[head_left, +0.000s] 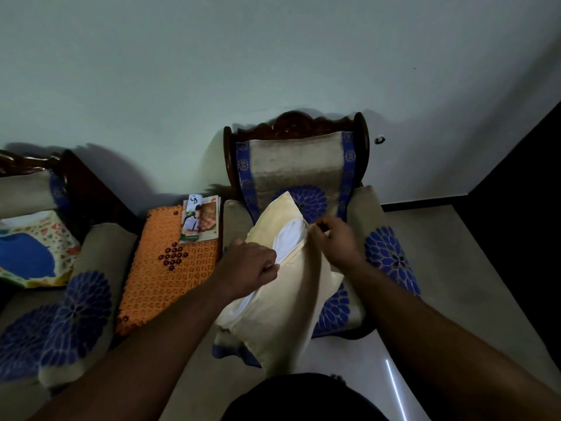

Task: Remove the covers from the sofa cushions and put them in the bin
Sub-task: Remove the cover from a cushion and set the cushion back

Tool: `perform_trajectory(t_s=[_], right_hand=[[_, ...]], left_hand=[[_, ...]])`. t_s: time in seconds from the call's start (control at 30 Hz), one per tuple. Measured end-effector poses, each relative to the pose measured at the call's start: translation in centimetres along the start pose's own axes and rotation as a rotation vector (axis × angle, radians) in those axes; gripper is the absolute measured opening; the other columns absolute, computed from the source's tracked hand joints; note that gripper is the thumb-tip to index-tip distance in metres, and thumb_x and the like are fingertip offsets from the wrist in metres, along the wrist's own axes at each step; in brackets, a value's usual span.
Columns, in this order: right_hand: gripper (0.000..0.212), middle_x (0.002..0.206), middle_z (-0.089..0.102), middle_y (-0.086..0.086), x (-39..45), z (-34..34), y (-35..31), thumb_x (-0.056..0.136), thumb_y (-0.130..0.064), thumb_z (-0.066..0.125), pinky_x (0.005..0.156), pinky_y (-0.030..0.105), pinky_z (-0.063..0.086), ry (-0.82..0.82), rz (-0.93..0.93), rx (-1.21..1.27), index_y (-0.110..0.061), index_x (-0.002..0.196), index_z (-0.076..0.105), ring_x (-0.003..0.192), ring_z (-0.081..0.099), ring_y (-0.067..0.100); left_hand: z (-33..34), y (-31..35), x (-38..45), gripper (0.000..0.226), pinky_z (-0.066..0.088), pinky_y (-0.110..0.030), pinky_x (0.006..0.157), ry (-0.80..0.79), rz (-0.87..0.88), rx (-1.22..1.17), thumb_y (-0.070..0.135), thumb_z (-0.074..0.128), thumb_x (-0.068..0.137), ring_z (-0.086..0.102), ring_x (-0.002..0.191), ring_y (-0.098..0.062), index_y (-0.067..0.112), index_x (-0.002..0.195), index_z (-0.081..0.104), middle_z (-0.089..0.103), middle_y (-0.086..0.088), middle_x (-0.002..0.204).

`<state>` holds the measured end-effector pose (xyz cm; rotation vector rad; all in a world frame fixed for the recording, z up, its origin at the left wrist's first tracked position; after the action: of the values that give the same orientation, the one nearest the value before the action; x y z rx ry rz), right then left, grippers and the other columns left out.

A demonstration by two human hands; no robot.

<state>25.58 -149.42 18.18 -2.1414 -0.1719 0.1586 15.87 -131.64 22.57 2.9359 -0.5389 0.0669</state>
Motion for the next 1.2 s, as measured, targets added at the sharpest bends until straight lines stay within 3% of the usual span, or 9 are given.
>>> perform_trajectory(t_s=[0.17,0.37,0.6,0.77,0.9,1.0,1.07,1.13,1.2], right_hand=[[0.026,0.111,0.061,-0.005,-0.5,2.9,-0.9,0.096,-0.044,0.061,0.084,0.033,0.051,-0.081,-0.12,-0.252,-0.022,0.109,0.064,0.099,0.06,0.013],[0.067,0.146,0.044,0.013,-0.5,6.2,0.3,0.092,-0.063,0.056,0.106,0.047,0.045,-0.086,0.22,-0.004,-0.019,0.142,0.047,0.127,0.05,0.029],[0.039,0.101,0.071,0.009,0.7,7.3,-1.1,0.089,-0.054,0.066,0.087,0.039,0.054,-0.031,0.231,-0.188,-0.017,0.1,0.073,0.094,0.065,0.023],[0.02,0.078,0.07,0.016,0.2,9.3,1.0,0.085,-0.024,0.068,0.079,0.054,0.057,-0.115,0.329,0.132,-0.005,0.079,0.071,0.082,0.069,0.035],[0.018,0.077,0.066,0.01,0.0,9.5,0.4,0.095,-0.019,0.057,0.073,0.045,0.056,-0.015,0.287,0.223,-0.009,0.081,0.064,0.075,0.064,0.027],[0.024,0.075,0.06,0.009,0.5,9.3,0.6,0.098,-0.022,0.05,0.065,0.039,0.048,0.034,0.283,0.28,-0.008,0.081,0.059,0.069,0.055,0.021],[0.027,0.073,0.053,0.008,1.4,9.1,1.0,0.097,-0.027,0.049,0.064,0.039,0.043,0.055,0.296,0.339,-0.005,0.08,0.052,0.068,0.049,0.02],[0.026,0.073,0.05,0.006,2.7,8.8,1.0,0.093,-0.03,0.05,0.066,0.038,0.041,0.092,0.324,0.411,-0.008,0.077,0.049,0.069,0.047,0.019],[0.023,0.072,0.05,0.004,4.3,7.7,0.7,0.093,-0.028,0.049,0.069,0.038,0.042,0.14,0.336,0.423,-0.014,0.075,0.05,0.07,0.047,0.017]], left_hand=[[0.2,0.3,0.9,0.033,0.025,-0.032,0.071,-0.009,0.067,0.138,0.037,0.063,0.089,0.055,0.069,-0.016,0.031,0.069,0.037,0.052,0.008,0.065],[0.0,-0.6,2.7,0.022,0.032,-0.038,0.08,-0.082,-0.026,0.119,0.041,0.05,0.096,0.06,0.087,-0.02,0.03,0.078,0.046,0.065,0.004,0.082],[1.5,0.3,3.5,0.02,0.032,-0.042,0.096,-0.202,-0.05,0.161,0.036,0.049,0.095,0.058,0.103,-0.02,0.025,0.106,0.061,0.066,0.003,0.104],[2.8,0.9,3.0,0.025,0.034,-0.044,0.096,-0.248,-0.084,0.17,0.038,0.046,0.098,0.058,0.105,-0.021,0.024,0.113,0.06,0.065,0.002,0.109],[3.1,-0.2,2.9,0.029,0.031,-0.051,0.103,-0.206,-0.145,0.101,0.045,0.051,0.094,0.048,0.119,-0.021,0.028,0.115,0.061,0.061,0.005,0.118],[1.7,-5.1,2.3,0.063,0.032,-0.057,0.109,0.089,-0.359,-0.048,0.065,0.058,0.085,0.031,0.139,-0.028,0.033,0.138,0.045,0.034,-0.001,0.149],[2.4,-11.0,1.1,0.093,0.037,-0.049,0.112,0.21,-0.668,-0.417,0.076,0.063,0.075,0.031,0.143,-0.03,0.029,0.149,0.031,0.025,-0.006,0.158],[5.0,-13.7,1.5,0.109,0.041,-0.048,0.111,0.14,-0.817,-0.785,0.089,0.063,0.063,0.044,0.137,-0.026,0.032,0.15,0.031,0.039,-0.001,0.154],[5.7,-12.8,3.2,0.1,0.044,-0.043,0.107,0.057,-0.784,-0.928,0.09,0.059,0.065,0.054,0.126,-0.019,0.035,0.147,0.038,0.055,0.006,0.142]])
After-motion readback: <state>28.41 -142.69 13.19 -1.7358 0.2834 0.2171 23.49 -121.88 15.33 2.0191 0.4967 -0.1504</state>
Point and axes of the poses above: each hand's wrist, its own x-axis towards the middle knuckle, its own z-axis out of the palm, y = z × x, the point moved 9 cm from there along x, towards the middle knuckle
